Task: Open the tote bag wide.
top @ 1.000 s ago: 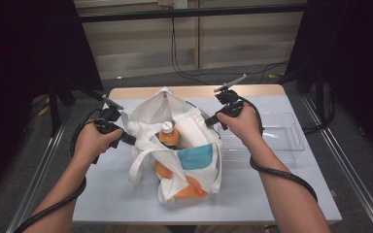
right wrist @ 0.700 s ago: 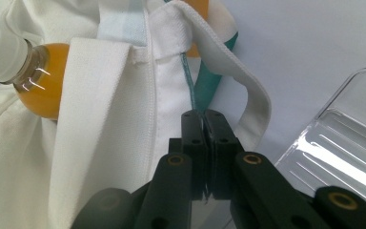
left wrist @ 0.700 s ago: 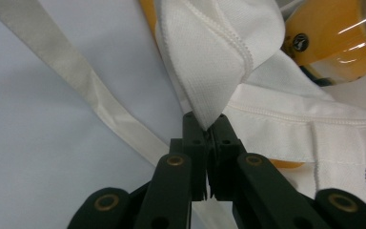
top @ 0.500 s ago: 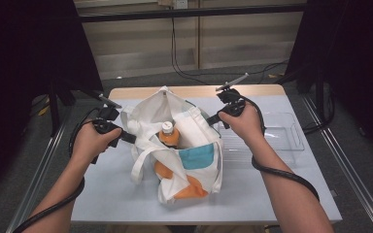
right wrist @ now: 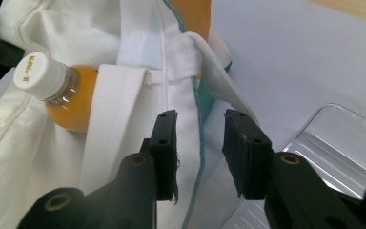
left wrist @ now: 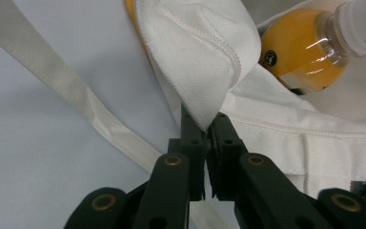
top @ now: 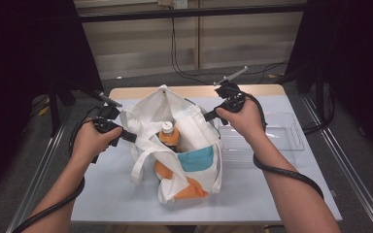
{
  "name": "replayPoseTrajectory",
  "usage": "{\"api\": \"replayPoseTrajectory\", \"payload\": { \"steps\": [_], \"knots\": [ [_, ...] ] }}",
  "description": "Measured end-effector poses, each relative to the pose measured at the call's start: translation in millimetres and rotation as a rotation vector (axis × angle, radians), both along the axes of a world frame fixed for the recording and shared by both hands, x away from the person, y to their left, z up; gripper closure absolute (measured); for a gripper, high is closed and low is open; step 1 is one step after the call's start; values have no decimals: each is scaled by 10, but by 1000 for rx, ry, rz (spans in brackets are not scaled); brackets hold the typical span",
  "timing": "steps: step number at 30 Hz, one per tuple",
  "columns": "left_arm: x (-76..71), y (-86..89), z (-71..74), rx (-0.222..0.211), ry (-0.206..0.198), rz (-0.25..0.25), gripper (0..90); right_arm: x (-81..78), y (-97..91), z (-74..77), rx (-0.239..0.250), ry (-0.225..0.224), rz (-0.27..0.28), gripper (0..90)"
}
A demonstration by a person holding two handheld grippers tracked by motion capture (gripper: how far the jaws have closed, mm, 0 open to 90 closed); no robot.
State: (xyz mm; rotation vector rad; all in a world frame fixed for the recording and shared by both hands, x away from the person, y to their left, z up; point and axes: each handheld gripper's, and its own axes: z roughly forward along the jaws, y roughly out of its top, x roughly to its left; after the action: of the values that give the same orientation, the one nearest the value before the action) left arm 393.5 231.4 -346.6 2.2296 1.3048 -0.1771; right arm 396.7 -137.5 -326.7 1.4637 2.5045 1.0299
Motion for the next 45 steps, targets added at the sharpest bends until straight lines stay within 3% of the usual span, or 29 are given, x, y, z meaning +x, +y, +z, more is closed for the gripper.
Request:
{"api": "replayPoseTrajectory", "payload": {
  "steps": [2, 9, 14, 21, 26, 29, 34, 45],
  "knots": [
    [8, 11, 19, 17, -5, -27, 861, -1, 23, 23, -6, -3, 1, 642],
    [1, -18, 15, 7, -11, -8, 861, 3, 99, 41, -18, -16, 5, 556],
    [6, -23, 18, 14, -12, -11, 861, 23, 146, 35, -27, -31, 11, 443],
    [14, -20, 16, 11, -12, -19, 861, 77, 179, -9, -41, -44, -3, 406],
    [16, -26, 14, 17, -15, -19, 861, 115, 204, -82, -48, -36, 3, 466],
    [22, -23, 1, 28, -13, -31, 861, 128, 210, -128, -68, -49, 9, 582],
    [28, -5, -45, 14, -6, -24, 862, 137, 168, -187, -37, -12, 6, 778],
    [26, -17, -141, 27, 0, -13, 875, 164, 101, -316, 3, 17, -13, 864]
  ]
}}
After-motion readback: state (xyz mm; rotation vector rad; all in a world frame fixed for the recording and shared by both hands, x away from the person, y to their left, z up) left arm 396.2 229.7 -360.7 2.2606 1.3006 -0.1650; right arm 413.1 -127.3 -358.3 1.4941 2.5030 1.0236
